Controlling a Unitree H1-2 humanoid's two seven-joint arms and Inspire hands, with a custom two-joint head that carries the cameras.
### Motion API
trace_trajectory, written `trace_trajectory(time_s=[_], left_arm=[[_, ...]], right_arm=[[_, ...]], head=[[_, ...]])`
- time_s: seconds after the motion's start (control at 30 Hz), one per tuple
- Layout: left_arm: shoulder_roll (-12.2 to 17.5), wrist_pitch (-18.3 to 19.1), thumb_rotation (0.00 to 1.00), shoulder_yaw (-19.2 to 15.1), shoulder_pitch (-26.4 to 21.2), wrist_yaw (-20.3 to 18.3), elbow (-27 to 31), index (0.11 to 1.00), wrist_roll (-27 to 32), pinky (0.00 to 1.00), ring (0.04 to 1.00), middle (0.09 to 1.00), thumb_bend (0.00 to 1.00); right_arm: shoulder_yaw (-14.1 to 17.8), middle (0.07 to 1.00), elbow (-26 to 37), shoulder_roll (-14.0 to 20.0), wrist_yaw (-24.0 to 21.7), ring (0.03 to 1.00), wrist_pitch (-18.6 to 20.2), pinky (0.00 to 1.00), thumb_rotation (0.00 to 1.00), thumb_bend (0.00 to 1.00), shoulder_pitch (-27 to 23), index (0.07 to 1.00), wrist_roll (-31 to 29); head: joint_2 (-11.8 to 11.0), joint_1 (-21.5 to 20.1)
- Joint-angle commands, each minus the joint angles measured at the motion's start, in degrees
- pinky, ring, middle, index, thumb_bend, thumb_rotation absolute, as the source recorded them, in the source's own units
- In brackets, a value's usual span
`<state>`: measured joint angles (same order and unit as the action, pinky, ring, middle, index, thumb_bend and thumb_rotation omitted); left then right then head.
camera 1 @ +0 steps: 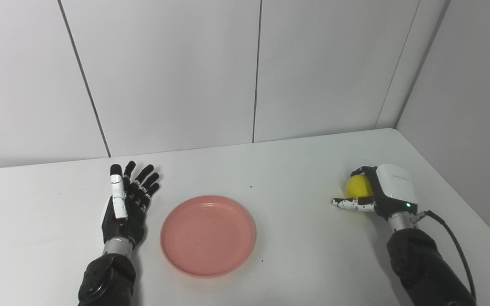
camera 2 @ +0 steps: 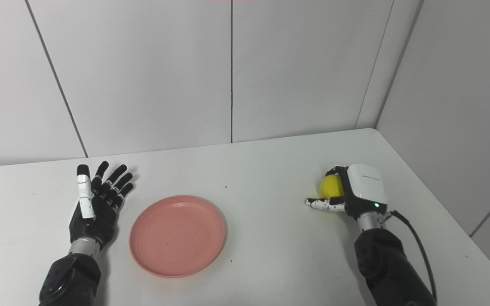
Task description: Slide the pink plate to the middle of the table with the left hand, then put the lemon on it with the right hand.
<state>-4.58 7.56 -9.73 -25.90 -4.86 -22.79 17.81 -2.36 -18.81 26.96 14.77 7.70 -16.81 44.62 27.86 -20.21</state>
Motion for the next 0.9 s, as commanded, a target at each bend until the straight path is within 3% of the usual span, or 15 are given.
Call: trace_trajectory(time_s=[0.0, 0.27, 0.5, 0.67, 0.87], left_arm=[[0.11, 5.53, 0.90, -0.42, 3.91, 2.46, -3.06, 0.953, -0.27, 0.87, 0.830, 0.829, 0.74], [-0.02, 5.71, 0.89, -0.44, 3.96, 2.54, -2.94, 0.951, 0.31, 0.85, 0.830, 0.833, 0.74], [0.13, 4.80, 0.89, -0.24, 3.64, 2.32, -3.99, 0.947, 0.00, 0.85, 0.833, 0.831, 0.73], [0.09, 4.50, 0.89, -0.06, 3.58, 2.38, -4.13, 0.947, -0.22, 0.85, 0.828, 0.829, 0.75], [-0.24, 4.40, 0.90, 0.59, 3.87, 3.09, -3.53, 0.944, -1.09, 0.86, 0.826, 0.820, 0.75]], right_arm=[[-0.26, 0.348, 0.12, 1.46, 0.15, 0.280, 1.30, 0.22, 0.40, 0.66, -1.06, 0.417, 0.17], [-0.29, 0.341, 0.59, 1.64, 0.12, 0.273, 1.23, 0.21, 0.39, 0.67, -0.99, 0.402, -0.72], [-1.58, 0.339, 6.70, 2.55, -2.40, 0.267, 1.72, 0.21, 0.44, 0.66, -1.15, 0.389, 0.42], [-2.25, 0.314, 11.20, 2.97, -3.30, 0.246, 0.34, 0.19, 0.42, 0.66, -1.85, 0.380, 0.54], [-3.24, 0.307, 18.70, 2.94, -7.34, 0.235, 1.28, 0.18, 0.43, 0.67, -3.17, 0.380, 2.20]], head=[[0.08, 0.07], [0.12, 0.23], [-0.05, 0.53], [-0.09, 0.80], [-0.01, 2.24]])
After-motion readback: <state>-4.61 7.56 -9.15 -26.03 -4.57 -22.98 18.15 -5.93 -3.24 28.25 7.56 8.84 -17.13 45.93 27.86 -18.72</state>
